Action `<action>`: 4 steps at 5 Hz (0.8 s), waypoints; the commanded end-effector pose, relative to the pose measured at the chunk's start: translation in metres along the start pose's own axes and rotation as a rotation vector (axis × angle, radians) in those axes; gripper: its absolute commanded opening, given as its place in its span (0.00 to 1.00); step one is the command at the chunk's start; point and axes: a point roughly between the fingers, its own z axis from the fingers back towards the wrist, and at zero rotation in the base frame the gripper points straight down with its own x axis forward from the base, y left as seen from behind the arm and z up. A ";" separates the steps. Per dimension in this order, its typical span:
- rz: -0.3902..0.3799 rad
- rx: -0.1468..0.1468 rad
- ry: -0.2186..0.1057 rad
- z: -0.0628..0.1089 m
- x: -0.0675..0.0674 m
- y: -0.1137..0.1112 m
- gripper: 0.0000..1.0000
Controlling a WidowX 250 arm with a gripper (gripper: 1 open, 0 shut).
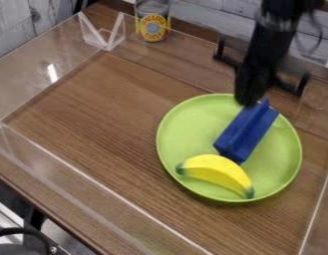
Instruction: Remove the blue object from inside the green plate and put it on the table
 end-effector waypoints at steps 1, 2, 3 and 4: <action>0.047 -0.007 -0.105 0.049 0.007 0.022 0.00; 0.042 -0.003 -0.114 0.043 0.005 0.019 1.00; 0.030 0.000 -0.111 0.034 0.001 0.011 1.00; 0.014 -0.003 -0.117 0.028 -0.003 0.001 1.00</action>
